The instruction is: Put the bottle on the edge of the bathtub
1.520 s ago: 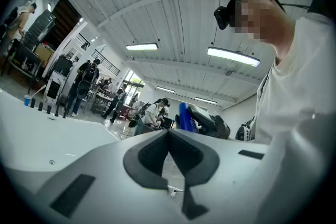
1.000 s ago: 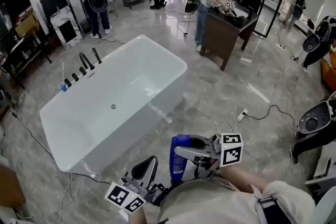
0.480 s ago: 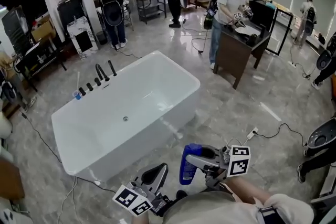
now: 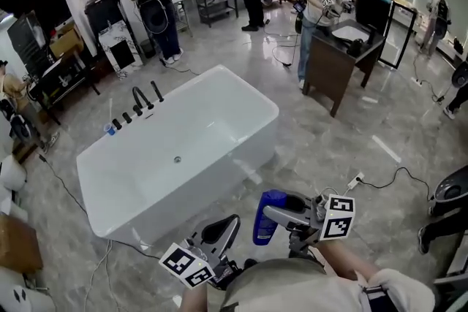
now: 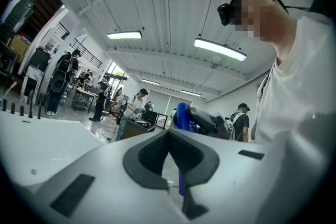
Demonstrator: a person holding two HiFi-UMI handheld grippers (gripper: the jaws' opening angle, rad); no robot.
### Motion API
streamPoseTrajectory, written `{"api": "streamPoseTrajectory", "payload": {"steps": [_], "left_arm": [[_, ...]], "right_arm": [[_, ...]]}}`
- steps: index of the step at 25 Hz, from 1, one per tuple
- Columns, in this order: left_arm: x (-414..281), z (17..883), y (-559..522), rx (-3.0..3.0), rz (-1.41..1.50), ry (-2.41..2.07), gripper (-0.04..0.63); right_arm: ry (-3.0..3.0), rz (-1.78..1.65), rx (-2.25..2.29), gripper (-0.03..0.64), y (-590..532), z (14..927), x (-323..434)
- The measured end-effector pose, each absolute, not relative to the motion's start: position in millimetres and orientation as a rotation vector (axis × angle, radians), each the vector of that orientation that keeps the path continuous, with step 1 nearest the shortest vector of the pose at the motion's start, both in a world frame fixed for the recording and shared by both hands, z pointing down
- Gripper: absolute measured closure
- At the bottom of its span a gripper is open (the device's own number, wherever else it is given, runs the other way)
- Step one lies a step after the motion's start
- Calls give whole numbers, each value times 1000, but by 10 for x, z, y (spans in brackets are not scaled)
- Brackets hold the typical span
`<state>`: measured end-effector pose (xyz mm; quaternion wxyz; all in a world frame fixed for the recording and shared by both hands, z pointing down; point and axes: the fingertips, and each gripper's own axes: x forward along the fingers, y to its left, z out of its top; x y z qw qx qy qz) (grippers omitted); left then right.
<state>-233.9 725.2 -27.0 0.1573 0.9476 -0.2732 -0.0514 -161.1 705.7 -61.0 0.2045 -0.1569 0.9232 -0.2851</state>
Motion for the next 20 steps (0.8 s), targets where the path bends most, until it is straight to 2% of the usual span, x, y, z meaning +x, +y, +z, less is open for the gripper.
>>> {"api": "streamPoseTrajectory", "payload": {"steps": [12,20], "left_arm": [[-916,-225,7147,2735,-26,-693,540],[-259,-259,7129,2741,82,-727,539]], "right_arm": [[2507,-718,-563,448,7043,-522,-81],[2472,-730,-500,448,7062,-582,672]]}}
